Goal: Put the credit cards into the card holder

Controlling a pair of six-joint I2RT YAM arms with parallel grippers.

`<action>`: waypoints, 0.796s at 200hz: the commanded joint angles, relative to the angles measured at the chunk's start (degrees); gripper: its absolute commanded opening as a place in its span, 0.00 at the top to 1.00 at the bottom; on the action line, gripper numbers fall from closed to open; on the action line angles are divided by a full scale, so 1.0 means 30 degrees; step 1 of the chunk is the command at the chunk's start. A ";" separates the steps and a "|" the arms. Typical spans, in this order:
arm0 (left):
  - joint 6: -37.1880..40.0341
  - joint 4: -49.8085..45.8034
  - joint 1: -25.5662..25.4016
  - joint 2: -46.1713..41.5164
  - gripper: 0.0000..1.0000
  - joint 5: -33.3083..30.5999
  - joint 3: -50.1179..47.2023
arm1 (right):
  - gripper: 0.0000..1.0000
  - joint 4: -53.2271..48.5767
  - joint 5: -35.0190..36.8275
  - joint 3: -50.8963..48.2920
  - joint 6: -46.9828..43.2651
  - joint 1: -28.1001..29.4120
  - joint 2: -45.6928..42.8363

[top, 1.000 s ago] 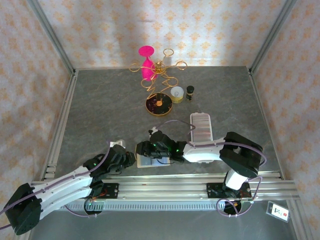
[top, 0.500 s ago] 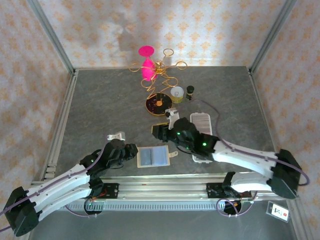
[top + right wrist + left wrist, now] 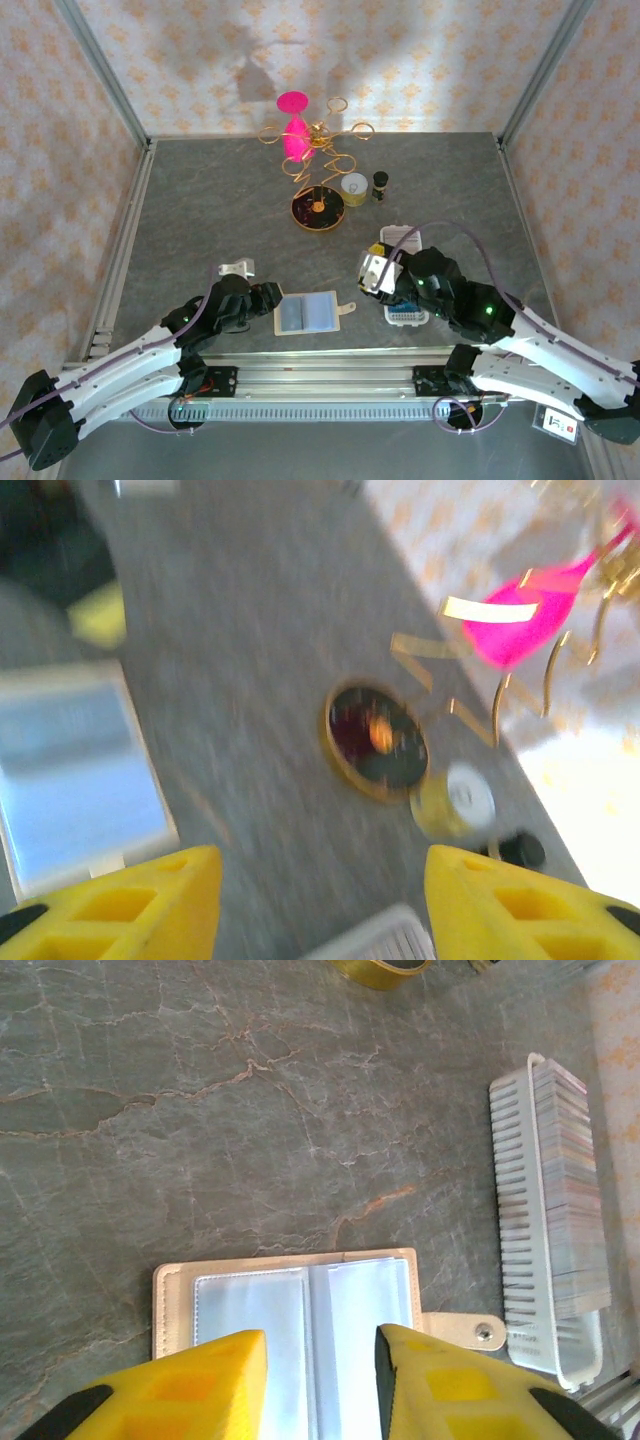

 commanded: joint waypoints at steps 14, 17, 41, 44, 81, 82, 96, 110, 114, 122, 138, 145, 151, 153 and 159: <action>0.0188 0.1004 -0.0053 0.0098 0.63 0.0502 -0.0100 | 0.30 -0.5065 0.0305 -0.2158 -0.5771 -0.3211 -0.0078; 0.0169 0.1188 -0.0061 0.0124 0.63 0.0571 -0.0139 | 0.29 -0.4985 0.0272 -0.2410 -0.6042 -0.3493 -0.0110; 0.0322 0.1595 -0.0060 0.0289 0.62 0.0856 -0.0166 | 0.25 -0.3939 0.0050 -0.3819 -0.7952 -0.5648 -0.0131; 0.0362 0.1529 -0.0076 0.0302 0.61 0.0835 -0.0151 | 0.24 -0.3812 -0.0031 -0.3947 -0.8091 -0.5863 -0.0098; 0.0740 0.1593 -0.0078 0.0693 0.59 0.0747 0.0067 | 0.21 -0.2823 -0.1689 -0.4446 -0.9152 -0.7291 0.1367; 0.0738 0.1600 -0.0078 0.0703 0.59 0.0769 0.0091 | 0.21 -0.2817 -0.1707 -0.4450 -0.9179 -0.7297 0.1430; 0.0830 0.1912 -0.0076 0.0874 0.58 0.1091 0.0132 | 0.21 -0.2456 -0.1991 -0.4417 -0.9420 -0.7388 0.2142; 0.0856 0.1844 -0.0075 0.0919 0.58 0.1096 0.0108 | 0.21 -0.2005 -0.2191 -0.4563 -0.9608 -0.7421 0.2706; 0.0868 0.1773 -0.0065 0.0919 0.57 0.1038 0.0102 | 0.21 -0.1873 -0.2236 -0.4597 -0.9631 -0.7443 0.2832; 0.0849 0.1696 -0.0050 0.0893 0.57 0.0996 0.0037 | 0.21 -0.1640 -0.2308 -0.4671 -0.9729 -0.7446 0.3075; 0.0912 0.1569 -0.0075 0.0905 0.57 0.1032 0.0025 | 0.21 -0.1173 -0.2374 -0.4842 -1.0062 -0.7472 0.3438; 0.0912 0.1511 -0.0075 0.0904 0.57 0.1065 0.0029 | 0.21 -0.1140 -0.2413 -0.4828 -1.0155 -0.7477 0.3591; 0.0919 0.1520 -0.0067 0.0863 0.57 0.1155 0.0001 | 0.22 -0.1118 -0.2423 -0.4850 -1.0214 -0.7508 0.3752; 0.0899 0.1520 -0.0068 0.0861 0.57 0.1167 -0.0001 | 0.22 -0.1098 -0.2427 -0.4861 -1.0228 -0.7531 0.3808; 0.0857 0.1494 -0.0076 0.0846 0.57 0.1229 -0.0031 | 0.22 -0.1018 -0.2404 -0.4917 -1.0310 -0.7564 0.3894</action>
